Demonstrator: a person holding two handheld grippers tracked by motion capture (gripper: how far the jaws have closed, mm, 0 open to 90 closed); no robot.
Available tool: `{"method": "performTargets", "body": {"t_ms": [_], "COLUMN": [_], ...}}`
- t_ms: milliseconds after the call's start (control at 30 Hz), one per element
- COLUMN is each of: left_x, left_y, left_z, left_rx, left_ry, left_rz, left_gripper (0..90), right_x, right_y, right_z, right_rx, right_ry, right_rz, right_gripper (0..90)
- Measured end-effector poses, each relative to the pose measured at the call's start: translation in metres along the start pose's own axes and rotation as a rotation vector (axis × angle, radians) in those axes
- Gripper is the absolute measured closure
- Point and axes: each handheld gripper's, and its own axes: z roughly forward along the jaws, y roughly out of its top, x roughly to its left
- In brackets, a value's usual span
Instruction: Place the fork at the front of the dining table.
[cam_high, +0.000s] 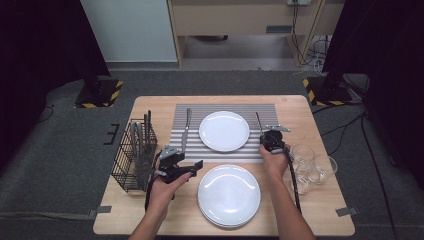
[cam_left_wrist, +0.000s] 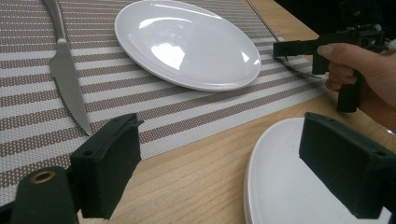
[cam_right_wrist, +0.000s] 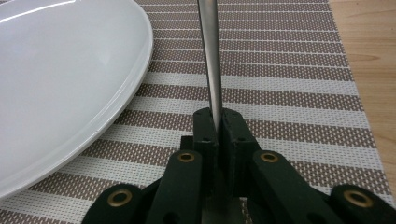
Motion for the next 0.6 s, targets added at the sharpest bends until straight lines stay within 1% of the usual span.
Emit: {"method": "performTargets", "body": {"t_ms": [267, 600], "left_x": [0.0004, 0.0000], "left_y": [0.0001, -0.0001], "left_z": [-0.0004, -0.0002], "left_rx": [-0.001, -0.001], "left_ry": [0.000, -0.002], "left_rz": [-0.001, -0.004], "left_gripper": [12.2, 12.2], "right_x": [-0.0001, 0.0015], "right_y": [0.0000, 0.0018], "right_z": [0.0011, 0.0016], "right_rx": [0.007, 0.017], "right_ry": [-0.001, -0.005], "right_rz": [-0.001, -0.017], "right_gripper": [85.2, 85.8]}}
